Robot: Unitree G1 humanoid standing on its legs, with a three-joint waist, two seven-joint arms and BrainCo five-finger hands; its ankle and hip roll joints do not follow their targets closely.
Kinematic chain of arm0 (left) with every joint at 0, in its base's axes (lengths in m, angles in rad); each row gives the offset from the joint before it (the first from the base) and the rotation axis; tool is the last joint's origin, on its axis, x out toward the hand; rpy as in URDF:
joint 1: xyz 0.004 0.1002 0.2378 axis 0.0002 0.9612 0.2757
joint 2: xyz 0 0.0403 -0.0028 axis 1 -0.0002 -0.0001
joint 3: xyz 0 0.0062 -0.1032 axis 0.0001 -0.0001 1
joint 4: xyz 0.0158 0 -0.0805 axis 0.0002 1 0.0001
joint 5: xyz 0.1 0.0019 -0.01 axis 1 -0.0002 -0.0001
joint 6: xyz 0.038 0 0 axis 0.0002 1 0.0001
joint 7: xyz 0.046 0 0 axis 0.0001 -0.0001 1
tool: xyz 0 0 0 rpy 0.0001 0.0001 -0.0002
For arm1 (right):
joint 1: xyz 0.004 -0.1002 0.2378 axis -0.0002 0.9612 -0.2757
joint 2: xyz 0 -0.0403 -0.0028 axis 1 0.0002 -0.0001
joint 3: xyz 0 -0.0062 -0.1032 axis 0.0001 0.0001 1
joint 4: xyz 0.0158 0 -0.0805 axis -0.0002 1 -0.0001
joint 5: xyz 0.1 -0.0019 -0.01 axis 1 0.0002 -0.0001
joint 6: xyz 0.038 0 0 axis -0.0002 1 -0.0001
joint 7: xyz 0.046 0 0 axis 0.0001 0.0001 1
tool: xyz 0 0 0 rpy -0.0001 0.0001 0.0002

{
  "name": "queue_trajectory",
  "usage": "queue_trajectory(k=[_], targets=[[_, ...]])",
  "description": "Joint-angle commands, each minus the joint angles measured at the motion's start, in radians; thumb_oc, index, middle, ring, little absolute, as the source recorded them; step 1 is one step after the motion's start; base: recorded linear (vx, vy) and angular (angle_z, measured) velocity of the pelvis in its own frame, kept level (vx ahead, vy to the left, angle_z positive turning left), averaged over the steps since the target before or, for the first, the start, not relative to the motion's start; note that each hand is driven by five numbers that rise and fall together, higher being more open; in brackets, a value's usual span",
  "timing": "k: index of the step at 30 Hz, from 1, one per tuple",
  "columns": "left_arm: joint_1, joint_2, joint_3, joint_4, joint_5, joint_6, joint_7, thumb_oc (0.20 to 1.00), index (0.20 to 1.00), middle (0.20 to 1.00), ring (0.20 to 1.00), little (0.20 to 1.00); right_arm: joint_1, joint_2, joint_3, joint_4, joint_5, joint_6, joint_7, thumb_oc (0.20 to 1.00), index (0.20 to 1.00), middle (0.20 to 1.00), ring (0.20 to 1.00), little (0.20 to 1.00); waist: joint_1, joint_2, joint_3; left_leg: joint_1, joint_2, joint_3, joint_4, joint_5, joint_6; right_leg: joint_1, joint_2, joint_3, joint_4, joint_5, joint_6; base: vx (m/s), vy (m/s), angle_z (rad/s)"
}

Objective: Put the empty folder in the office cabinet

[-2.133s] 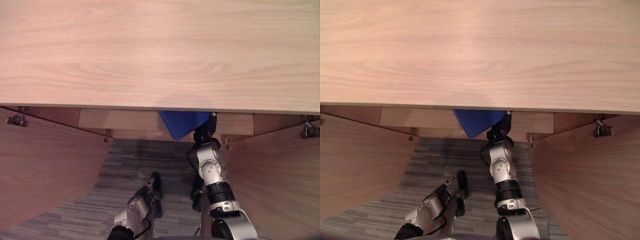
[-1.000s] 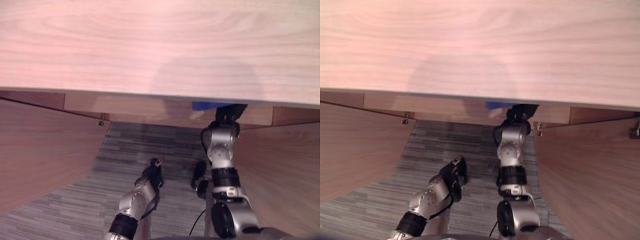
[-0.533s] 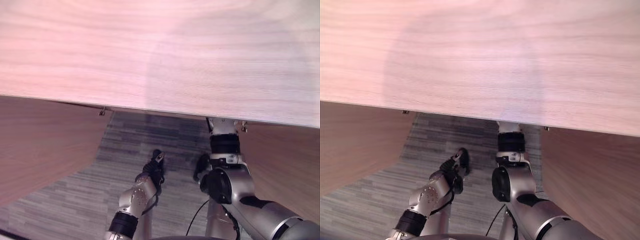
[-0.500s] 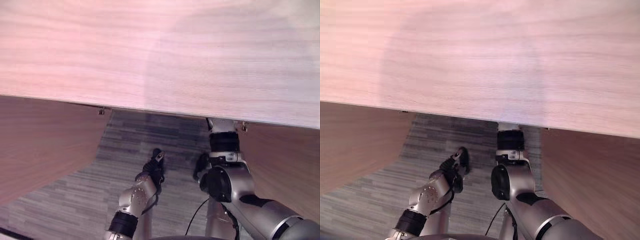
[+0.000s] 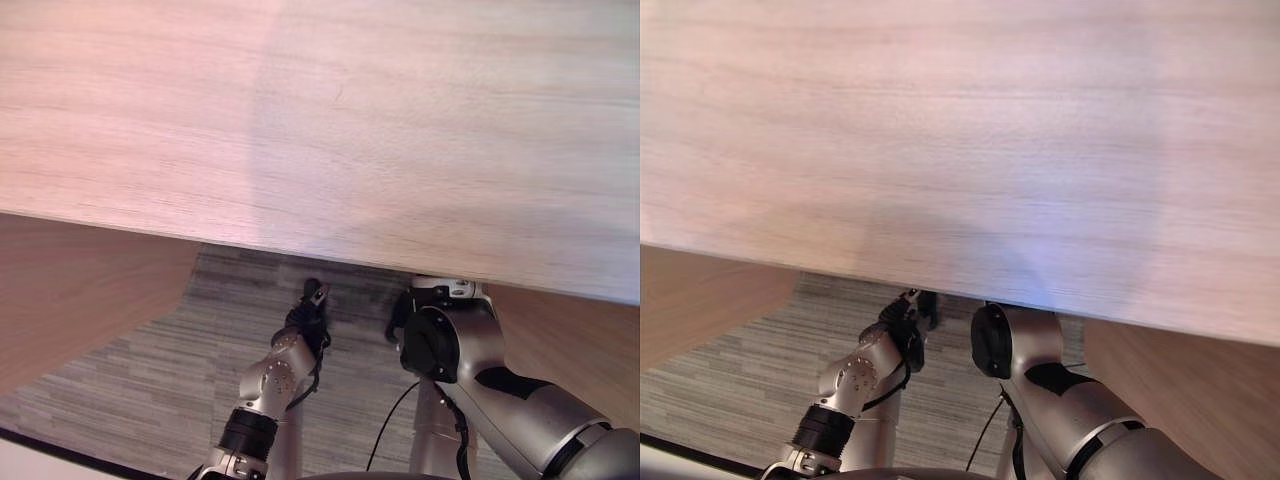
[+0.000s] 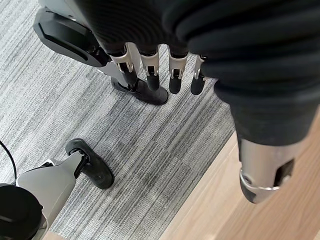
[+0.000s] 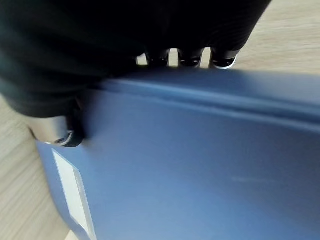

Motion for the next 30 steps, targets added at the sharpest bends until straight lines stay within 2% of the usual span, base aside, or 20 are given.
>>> queue_trajectory(k=[1, 6, 11, 18, 30], targets=[[0.033, -0.061, -0.031, 0.015, -0.023, -0.003, 0.018, 1.000, 1.000, 1.000, 1.000, 1.000, -0.111, 0.249, -0.027, -0.091, 0.036, 0.003, 0.097, 1.000, 1.000, 1.000, 1.000, 1.000, -0.015, 0.023, 0.050, 0.052, 0.004, -0.023, 0.054, -0.080, -0.004, 0.100, 0.031, -0.031, -0.053, 0.020, 0.092, 0.00, 0.000, 0.00], [0.039, -0.056, -0.035, 0.021, -0.036, -0.002, 0.038, 1.000, 1.000, 1.000, 1.000, 1.000, -0.083, 0.272, -0.009, -0.053, 0.109, 0.052, 0.144, 1.000, 1.000, 1.000, 1.000, 1.000, -0.019, 0.019, 0.045, 0.077, 0.002, -0.033, 0.032, -0.069, -0.004, 0.128, 0.042, -0.020, -0.088, 0.040, 0.095, -0.02, 0.013, -0.04], [0.062, -0.050, -0.039, 0.036, -0.038, -0.003, 0.053, 1.000, 1.000, 1.000, 1.000, 1.000, -0.040, 0.288, -0.005, -0.017, 0.135, 0.079, 0.135, 1.000, 1.000, 1.000, 1.000, 1.000, -0.020, 0.015, 0.026, 0.141, -0.001, -0.033, -0.024, -0.060, -0.004, 0.188, 0.056, -0.023, -0.146, 0.056, 0.096, 0.00, 0.014, -0.03], [0.117, -0.027, -0.037, 0.057, -0.028, 0.003, 0.058, 1.000, 1.000, 1.000, 1.000, 1.000, 0.027, 0.304, -0.015, 0.024, 0.162, 0.099, 0.143, 1.000, 1.000, 1.000, 1.000, 1.000, -0.021, 0.020, 0.017, 0.305, -0.011, -0.039, -0.168, -0.026, -0.012, 0.367, 0.086, -0.037, -0.307, 0.099, 0.110, -0.01, 0.021, -0.06], [0.171, -0.008, -0.033, 0.098, -0.018, 0.021, 0.063, 1.000, 1.000, 1.000, 1.000, 1.000, 0.098, 0.327, -0.032, 0.080, 0.191, 0.131, 0.179, 1.000, 1.000, 1.000, 1.000, 1.000, -0.020, 0.030, 0.026, 0.496, -0.029, -0.035, -0.312, 0.019, -0.023, 0.580, 0.103, -0.062, -0.495, 0.167, 0.128, 0.00, 0.004, -0.01]])
